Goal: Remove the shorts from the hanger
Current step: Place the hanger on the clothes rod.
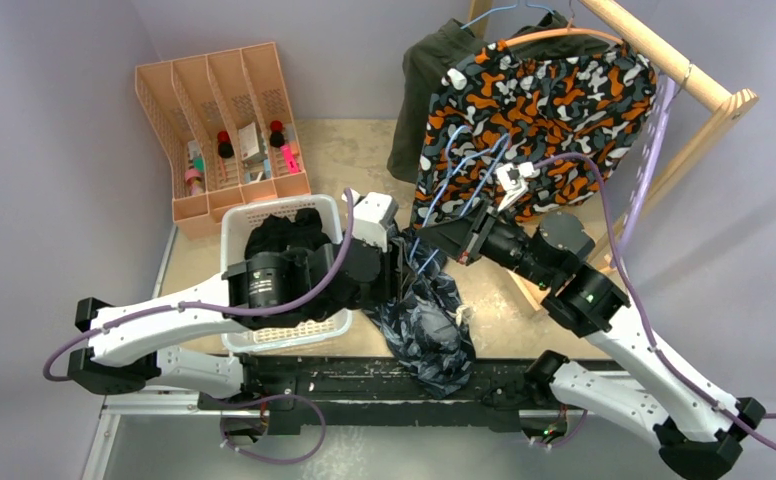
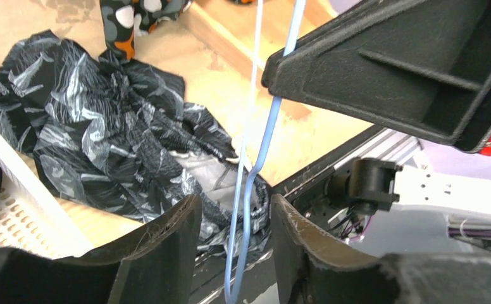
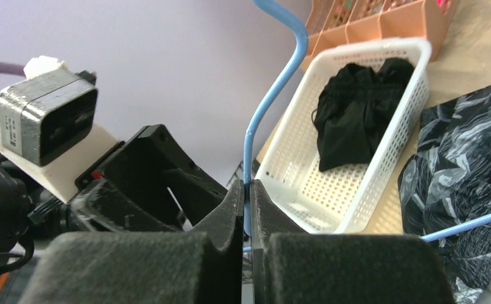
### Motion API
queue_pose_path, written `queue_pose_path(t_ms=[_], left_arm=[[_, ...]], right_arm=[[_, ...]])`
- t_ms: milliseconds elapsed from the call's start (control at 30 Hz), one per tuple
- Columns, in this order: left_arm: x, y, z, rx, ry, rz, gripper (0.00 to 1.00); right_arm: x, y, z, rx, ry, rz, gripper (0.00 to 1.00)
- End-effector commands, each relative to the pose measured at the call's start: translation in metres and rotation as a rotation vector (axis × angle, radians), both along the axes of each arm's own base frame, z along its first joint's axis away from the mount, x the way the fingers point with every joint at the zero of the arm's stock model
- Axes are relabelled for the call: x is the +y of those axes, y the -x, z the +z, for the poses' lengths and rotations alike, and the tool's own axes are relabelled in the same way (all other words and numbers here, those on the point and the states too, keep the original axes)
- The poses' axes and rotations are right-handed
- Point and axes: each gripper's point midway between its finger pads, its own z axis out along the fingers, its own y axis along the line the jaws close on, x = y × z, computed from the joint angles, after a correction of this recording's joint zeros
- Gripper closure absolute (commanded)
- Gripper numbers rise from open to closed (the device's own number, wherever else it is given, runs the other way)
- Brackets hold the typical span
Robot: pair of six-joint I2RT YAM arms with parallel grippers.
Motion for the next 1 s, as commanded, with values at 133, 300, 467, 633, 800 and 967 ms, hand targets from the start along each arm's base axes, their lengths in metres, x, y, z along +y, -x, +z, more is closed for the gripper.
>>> queue_pose_path(t_ms=[133, 300, 467, 633, 800, 967], left_arm=[[0.028, -0.021, 0.066, -0.141, 0.113, 0.122, 0.39], [0.032, -0.021, 0.047, -0.134, 0.047, 0.127, 0.36], [0.043, -0.023, 0.038, -0.154, 0.008, 0.137, 0.32], [0.046, -0.035, 0.03, -0.181, -0.089, 0.145, 0.32], [0.032, -0.055, 0.034, -0.176, -0.066, 0.029, 0.36], [0.01, -0.049, 0.047, -0.196, -0.051, -0.137, 0.56]], right_arm=[[-0.031, -0.033, 0.057, -0.052, -0.19, -0.275, 1.0], [-0.023, -0.047, 0.072, -0.067, -0.232, -0.294, 1.0], [-0.02, -0.054, 0.078, -0.064, -0.234, -0.306, 1.0], [-0.013, -0.046, 0.084, -0.068, -0.24, -0.249, 1.0], [-0.007, -0.044, 0.084, -0.063, -0.227, -0.214, 1.0], [-0.002, -0.04, 0.077, -0.048, -0.206, -0.179, 1.0]])
